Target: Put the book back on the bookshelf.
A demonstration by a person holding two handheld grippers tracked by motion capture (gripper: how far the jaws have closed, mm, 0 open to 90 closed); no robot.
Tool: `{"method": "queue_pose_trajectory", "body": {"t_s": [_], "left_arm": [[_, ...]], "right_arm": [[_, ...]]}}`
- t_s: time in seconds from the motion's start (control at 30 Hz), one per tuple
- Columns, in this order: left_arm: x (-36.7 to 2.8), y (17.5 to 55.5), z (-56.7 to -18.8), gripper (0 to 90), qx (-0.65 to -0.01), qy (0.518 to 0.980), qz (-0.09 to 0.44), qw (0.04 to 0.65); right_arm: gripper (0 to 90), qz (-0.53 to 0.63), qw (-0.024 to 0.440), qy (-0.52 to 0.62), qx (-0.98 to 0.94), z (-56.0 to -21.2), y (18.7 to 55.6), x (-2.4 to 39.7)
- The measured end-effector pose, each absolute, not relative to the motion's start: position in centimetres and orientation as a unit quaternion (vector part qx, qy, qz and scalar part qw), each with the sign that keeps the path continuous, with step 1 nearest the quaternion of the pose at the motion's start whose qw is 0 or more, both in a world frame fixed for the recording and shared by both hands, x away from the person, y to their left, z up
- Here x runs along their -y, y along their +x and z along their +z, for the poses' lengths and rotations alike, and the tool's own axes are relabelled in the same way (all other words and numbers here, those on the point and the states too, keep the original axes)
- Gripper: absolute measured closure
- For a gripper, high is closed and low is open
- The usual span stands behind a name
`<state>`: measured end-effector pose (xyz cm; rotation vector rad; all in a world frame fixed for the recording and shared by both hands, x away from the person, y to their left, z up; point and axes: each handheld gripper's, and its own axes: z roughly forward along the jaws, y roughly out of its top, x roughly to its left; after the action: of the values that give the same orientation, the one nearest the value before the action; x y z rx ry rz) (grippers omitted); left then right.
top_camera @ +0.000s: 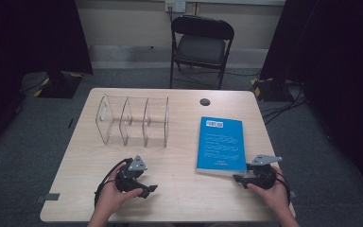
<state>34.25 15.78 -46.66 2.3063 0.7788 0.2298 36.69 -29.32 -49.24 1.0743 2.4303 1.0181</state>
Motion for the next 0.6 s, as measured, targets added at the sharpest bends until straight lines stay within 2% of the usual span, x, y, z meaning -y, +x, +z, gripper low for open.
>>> {"method": "queue_pose_trajectory", "body": {"t_s": [0.6], "left_arm": [[-10.5,36.0,-46.3,16.2,-0.255,0.902,0.065,0.342]], "right_arm": [[32.1,0.347,0.144,0.380,-0.845,-48.9,36.7,29.2]]}}
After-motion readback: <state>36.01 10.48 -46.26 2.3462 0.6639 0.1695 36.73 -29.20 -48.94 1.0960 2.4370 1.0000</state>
